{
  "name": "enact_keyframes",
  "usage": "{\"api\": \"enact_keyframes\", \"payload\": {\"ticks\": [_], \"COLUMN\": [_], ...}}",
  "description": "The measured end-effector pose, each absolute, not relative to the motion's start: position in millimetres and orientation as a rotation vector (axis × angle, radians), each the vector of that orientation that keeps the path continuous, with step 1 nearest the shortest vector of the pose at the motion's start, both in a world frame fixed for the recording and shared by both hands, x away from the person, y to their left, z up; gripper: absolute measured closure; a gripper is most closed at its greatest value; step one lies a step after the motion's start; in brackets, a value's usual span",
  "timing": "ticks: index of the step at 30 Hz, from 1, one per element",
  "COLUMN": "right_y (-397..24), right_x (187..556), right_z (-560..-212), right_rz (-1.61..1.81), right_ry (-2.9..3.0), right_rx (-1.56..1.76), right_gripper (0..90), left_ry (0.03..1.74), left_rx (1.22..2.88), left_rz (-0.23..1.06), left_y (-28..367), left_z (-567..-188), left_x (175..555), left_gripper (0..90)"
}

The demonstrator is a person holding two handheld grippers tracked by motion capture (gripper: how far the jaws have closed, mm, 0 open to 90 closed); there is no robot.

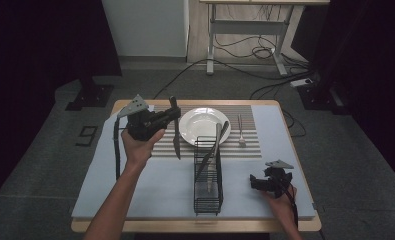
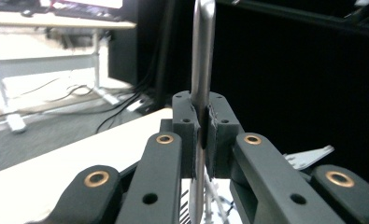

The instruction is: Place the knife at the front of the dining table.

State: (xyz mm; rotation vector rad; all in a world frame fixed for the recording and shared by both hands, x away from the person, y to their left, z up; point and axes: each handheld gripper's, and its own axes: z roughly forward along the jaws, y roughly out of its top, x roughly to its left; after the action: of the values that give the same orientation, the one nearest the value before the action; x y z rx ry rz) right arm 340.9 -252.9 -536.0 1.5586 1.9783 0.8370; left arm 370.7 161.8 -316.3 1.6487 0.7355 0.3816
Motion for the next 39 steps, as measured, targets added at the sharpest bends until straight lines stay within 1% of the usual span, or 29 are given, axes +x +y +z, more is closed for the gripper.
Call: {"api": "enact_keyframes", "payload": {"ticks": [2, 4, 6, 14, 21, 39], "right_y": [-253, -253, -253, -253, -253, -253], "right_x": [341, 341, 341, 341, 341, 341], "right_z": [-536, -536, -536, -536, -536, -536], "right_rz": [0.835, 0.835, 0.836, 0.836, 0.836, 0.836], "right_ry": [1.978, 1.978, 1.977, 1.975, 1.974, 1.975], "right_rx": [1.557, 1.557, 1.561, 1.559, 1.562, 1.56], "right_gripper": [1.3, 1.3, 1.3, 1.3, 1.3, 1.3], "left_ry": [0.789, 0.802, 0.86, 0.992, 1.035, 1.142], "left_rx": [1.679, 1.685, 1.706, 1.742, 1.759, 1.809], "left_rz": [0.418, 0.422, 0.436, 0.423, 0.421, 0.39], "left_y": [166, 167, 173, 188, 193, 195], "left_z": [-331, -334, -348, -374, -381, -400], "left_x": [374, 376, 381, 392, 397, 424], "left_gripper": [84.0, 84.0, 84.0, 84.0, 84.0, 84.0]}}
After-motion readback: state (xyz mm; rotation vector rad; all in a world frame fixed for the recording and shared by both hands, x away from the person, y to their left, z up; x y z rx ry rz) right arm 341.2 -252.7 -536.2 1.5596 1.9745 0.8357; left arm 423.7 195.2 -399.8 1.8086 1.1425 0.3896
